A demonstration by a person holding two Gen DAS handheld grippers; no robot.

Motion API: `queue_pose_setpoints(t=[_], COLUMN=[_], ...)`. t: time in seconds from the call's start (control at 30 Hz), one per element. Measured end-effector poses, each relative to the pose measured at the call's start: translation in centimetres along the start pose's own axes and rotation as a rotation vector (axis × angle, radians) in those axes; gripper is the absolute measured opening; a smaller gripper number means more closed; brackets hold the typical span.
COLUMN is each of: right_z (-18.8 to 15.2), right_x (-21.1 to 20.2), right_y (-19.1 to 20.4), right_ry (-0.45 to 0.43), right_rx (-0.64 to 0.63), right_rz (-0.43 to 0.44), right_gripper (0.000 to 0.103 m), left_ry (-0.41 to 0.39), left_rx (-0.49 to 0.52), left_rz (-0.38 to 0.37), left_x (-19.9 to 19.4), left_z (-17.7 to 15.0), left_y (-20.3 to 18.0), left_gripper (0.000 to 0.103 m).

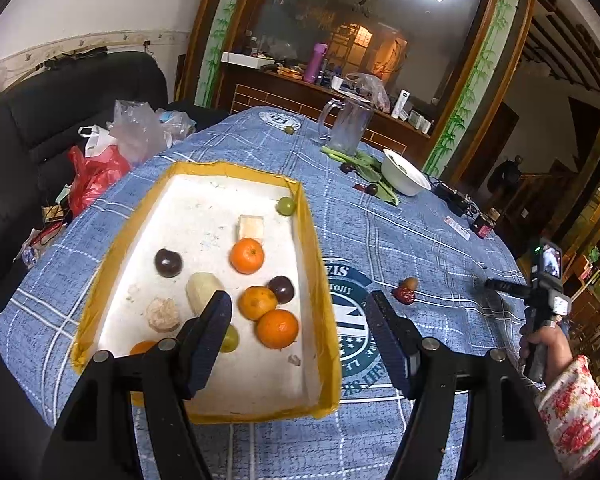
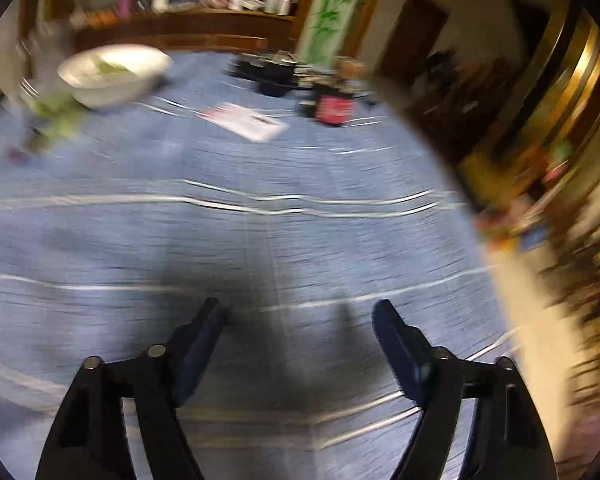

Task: Organize fruits
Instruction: 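Grasp the small brown fruit with the right gripper while the left gripper approaches the red date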

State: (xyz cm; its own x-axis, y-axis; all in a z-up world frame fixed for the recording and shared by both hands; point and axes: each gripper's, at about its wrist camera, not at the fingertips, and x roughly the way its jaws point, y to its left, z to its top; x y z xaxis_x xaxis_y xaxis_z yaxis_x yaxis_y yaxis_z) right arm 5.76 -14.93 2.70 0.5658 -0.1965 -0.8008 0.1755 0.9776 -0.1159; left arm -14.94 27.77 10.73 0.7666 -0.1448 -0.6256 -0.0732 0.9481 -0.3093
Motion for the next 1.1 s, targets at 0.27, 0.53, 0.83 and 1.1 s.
queue_pose_setpoints(t=[0.27,0.53,0.83,1.1], right_z=[-3.2,-5.0,-4.0,-3.5], right_x=[-5.5,-4.7,-3.9,-2.7], right_y=[10.1,15.9,16.2,15.8], right_ry=[0.034,0.07,0.089,0.116], right_rx=[-0.136,-0.176,-0.15,-0.078], right_rz=[0.549,0.597,0.628,0.656], right_gripper=[0.06,0.048,0.029,0.023], left_ry=[0.051,0.046,0.078,0.091], left_rx=[0.089,0.139,0.174,0.168], left_rz=[-0.027,-0.052,-0.076,-0.063], left_x=[1.9,2.1,3.0,3.5], left_z=[-0.7,-1.0,-1.8,-1.8], left_y=[-3.5,-5.0,-6.6,-6.6], left_gripper=[0.069,0.069,0.069,0.069])
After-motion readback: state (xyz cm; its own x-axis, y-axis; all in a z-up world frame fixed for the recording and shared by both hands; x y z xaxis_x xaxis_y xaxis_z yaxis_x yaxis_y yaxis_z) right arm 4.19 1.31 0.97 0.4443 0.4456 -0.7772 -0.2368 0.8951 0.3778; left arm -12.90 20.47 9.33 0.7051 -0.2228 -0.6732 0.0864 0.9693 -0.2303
